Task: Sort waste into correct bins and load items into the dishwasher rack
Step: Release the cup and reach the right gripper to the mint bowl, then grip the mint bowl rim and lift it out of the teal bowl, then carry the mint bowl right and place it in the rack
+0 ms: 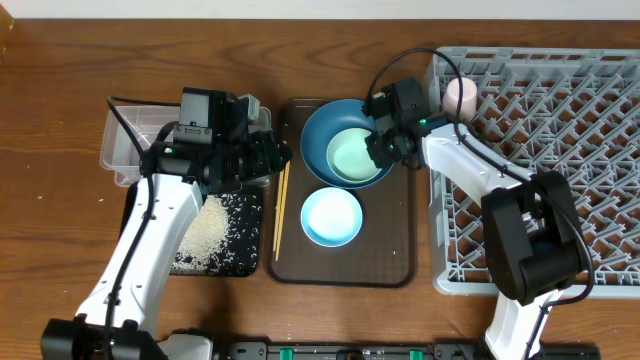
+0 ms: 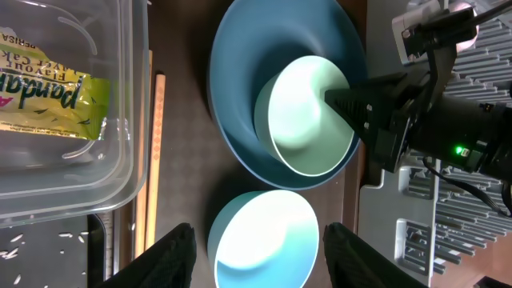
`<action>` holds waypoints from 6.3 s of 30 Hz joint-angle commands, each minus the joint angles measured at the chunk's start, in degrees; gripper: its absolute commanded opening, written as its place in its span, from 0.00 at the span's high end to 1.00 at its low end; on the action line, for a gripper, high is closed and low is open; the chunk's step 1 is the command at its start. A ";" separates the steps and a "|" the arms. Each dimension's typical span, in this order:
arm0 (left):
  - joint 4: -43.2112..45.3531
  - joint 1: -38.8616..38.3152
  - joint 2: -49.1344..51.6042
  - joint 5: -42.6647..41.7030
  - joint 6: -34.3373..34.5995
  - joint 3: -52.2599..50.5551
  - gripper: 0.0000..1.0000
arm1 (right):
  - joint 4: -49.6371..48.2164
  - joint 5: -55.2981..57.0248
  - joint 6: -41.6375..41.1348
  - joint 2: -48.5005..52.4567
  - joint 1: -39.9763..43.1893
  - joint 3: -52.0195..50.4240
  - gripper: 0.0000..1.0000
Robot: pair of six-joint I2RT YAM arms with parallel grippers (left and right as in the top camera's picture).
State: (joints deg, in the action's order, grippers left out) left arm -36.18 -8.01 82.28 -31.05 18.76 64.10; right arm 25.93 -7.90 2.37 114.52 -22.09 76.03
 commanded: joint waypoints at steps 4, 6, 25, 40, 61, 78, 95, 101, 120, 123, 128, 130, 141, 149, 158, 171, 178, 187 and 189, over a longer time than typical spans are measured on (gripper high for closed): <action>-0.26 -0.11 -0.07 0.76 -0.76 -0.13 0.45 | -3.06 0.39 0.70 -4.90 0.68 1.09 0.99; -0.28 -0.11 -0.07 0.74 -0.76 -0.13 0.45 | -4.22 2.32 0.72 -7.10 0.92 1.09 0.99; -0.26 -0.11 -0.07 0.74 -0.76 -0.13 0.11 | -23.50 57.00 30.99 -16.68 18.14 1.07 0.99; -0.26 -0.11 -0.07 0.74 -0.76 -0.13 0.06 | -30.23 57.00 30.93 -15.78 44.44 1.07 0.99; -0.26 -0.11 -0.07 0.74 -0.76 -0.13 0.06 | -32.87 56.98 42.86 -1.55 54.34 1.07 0.99; -0.26 -0.11 -0.07 0.74 -0.76 -0.13 0.05 | -36.61 56.98 52.11 2.78 42.75 1.07 0.99; -0.26 -0.11 -0.07 0.74 -0.76 -0.13 0.05 | -35.98 54.86 51.89 2.80 34.36 1.07 0.51; -0.26 -0.11 -0.07 0.74 -0.76 -0.13 0.05 | -36.00 54.40 49.70 2.75 30.58 1.07 0.29; -0.26 -0.11 -0.07 0.74 -0.76 -0.13 0.05 | -16.35 36.04 24.61 -8.33 29.31 9.07 0.82; -0.26 -0.11 -0.07 0.74 -0.76 -0.13 0.05 | -13.88 25.64 12.46 -12.13 33.09 10.01 0.99; -0.26 -0.11 -0.07 0.74 -0.76 -0.13 0.05 | -14.62 10.43 -0.94 -14.84 42.40 10.01 0.99; -0.26 -0.11 -0.07 0.74 -0.76 -0.13 0.05 | -14.32 9.49 -3.15 -14.60 46.27 9.99 0.99; -0.24 -0.11 -0.07 0.72 -0.76 -0.13 0.05 | -12.13 9.38 -3.17 -11.80 58.53 9.94 0.99; -0.26 -0.11 -0.07 0.74 -0.76 -0.13 0.05 | -11.47 9.14 -4.87 -7.48 62.03 9.92 0.99; -0.24 -0.11 -0.07 0.74 -0.76 -0.13 0.05 | -6.95 0.74 -10.34 -5.68 61.94 9.92 0.99; -0.24 -0.11 -0.07 0.74 -0.76 -0.13 0.05 | -1.31 2.32 -12.20 -6.97 59.45 9.92 0.99; -0.26 -0.11 -0.07 0.74 -0.76 -0.13 0.05 | -1.03 -0.20 -12.15 -6.97 59.41 9.92 0.99; -0.26 -0.11 -0.07 0.72 -0.76 -0.13 0.05 | -2.12 -7.54 -9.77 -7.80 56.94 10.14 0.99; -0.24 -0.11 -0.07 0.72 -0.76 -0.13 0.05 | -2.05 -7.80 -9.33 -8.13 55.63 10.14 0.99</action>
State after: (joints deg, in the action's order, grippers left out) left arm -36.21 -8.01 82.28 -31.05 18.15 64.10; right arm 23.81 -12.56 -8.34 108.68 35.97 85.73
